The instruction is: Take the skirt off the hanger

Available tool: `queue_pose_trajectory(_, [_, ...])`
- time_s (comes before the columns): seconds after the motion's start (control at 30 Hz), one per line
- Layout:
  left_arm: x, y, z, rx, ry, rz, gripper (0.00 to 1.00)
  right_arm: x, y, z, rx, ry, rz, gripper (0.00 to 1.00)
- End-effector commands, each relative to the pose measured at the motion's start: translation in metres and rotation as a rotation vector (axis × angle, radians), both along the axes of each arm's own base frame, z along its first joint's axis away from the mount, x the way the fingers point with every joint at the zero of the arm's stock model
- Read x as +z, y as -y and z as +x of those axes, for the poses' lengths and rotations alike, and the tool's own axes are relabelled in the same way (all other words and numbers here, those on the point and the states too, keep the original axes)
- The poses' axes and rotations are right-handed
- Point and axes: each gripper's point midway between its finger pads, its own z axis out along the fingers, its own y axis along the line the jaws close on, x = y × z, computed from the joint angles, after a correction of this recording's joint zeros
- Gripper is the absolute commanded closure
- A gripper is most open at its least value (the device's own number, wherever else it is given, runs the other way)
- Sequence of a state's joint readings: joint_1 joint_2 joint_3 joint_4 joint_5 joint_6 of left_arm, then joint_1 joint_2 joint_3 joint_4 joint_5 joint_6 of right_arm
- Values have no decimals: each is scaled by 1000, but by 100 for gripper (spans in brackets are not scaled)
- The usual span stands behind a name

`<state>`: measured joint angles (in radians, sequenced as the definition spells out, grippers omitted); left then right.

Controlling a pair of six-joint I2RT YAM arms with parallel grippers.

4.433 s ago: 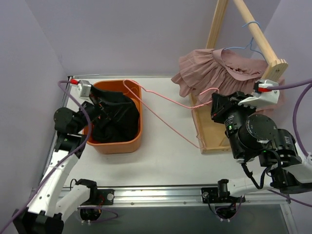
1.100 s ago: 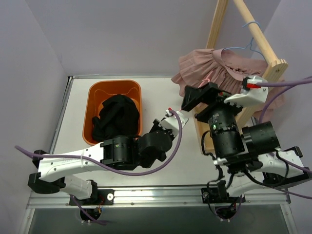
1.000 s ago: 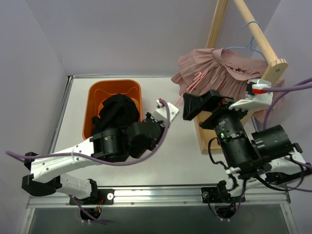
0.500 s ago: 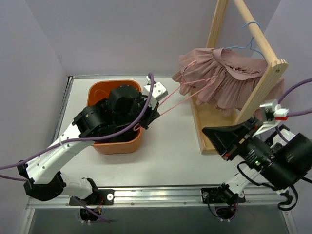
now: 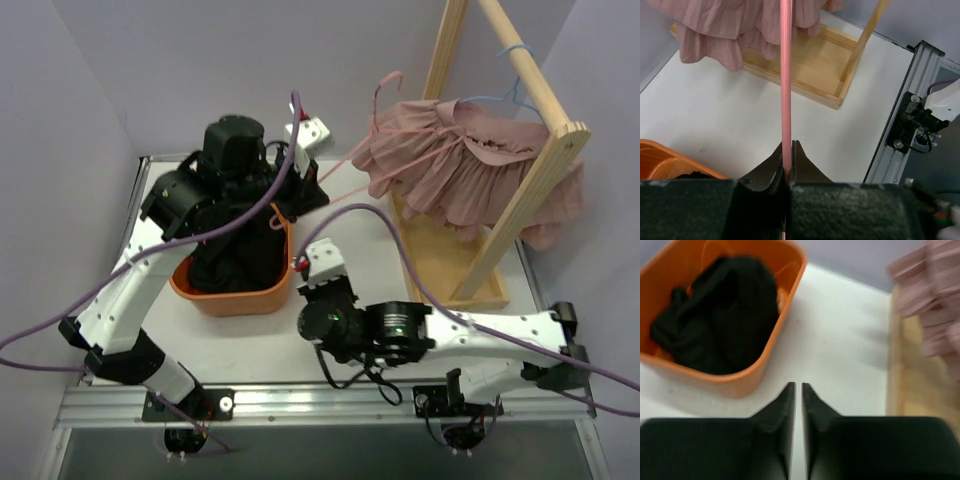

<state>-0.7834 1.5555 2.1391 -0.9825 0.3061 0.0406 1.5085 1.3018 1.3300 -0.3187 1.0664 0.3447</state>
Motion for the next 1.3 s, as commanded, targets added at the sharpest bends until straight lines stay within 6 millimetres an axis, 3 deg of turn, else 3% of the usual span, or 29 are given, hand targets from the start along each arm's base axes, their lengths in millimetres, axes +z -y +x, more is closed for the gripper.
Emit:
queue_pose_trajectory(0.0, [30,-9,-1,-53,39,-53,98,-45,-15,-12,121,-80,-77,83])
queue_pose_trajectory(0.03, [27,-2,4,-85,21,-51,98,-48,-15,-17,163,-95,-54,56])
queue_pose_trajectory(0.07, [29,1,4,-112,33,-45,98,-50,-19,-20,191,-103,-14,50])
queue_pose_trajectory(0.1, [25,3,3,-133,16,-32,98,-74,-15,-25,221,-121,-50,47])
queue_pose_trajectory(0.13, [44,4,0,-153,58,-64,98,-74,-11,-30,252,-125,-15,43])
queue_pose_trajectory(0.17, [32,17,7,-193,27,-51,98,-78,-12,-34,269,-133,16,47])
queue_pose_trajectory(0.2, [28,20,6,-212,5,-42,98,-86,-7,-35,267,-144,22,59])
queue_pose_trajectory(0.23, [32,28,11,-230,15,-60,98,-98,2,-35,250,-157,19,100])
queue_pose_trajectory(0.3, [33,39,9,-283,-1,-93,98,-109,17,-31,174,-175,47,100])
queue_pose_trajectory(0.47, [14,66,9,-347,-43,-92,98,-131,40,-26,77,-194,67,100])
queue_pose_trajectory(0.7, [8,105,5,-413,-11,-119,98,-146,29,-32,85,-248,84,100])
queue_pose_trajectory(0.83, [5,138,6,-446,-4,-166,98,-147,39,-31,33,-261,88,100])
queue_pose_trajectory(1.0, [22,171,3,-505,-1,-291,98,-146,51,-33,-37,-267,174,100])
queue_pose_trajectory(1.17, [38,190,7,-539,4,-403,98,-166,60,-50,-36,-279,206,100])
queue_pose_trajectory(1.27, [49,199,4,-579,-14,-475,98,-166,61,-60,-26,-279,227,100])
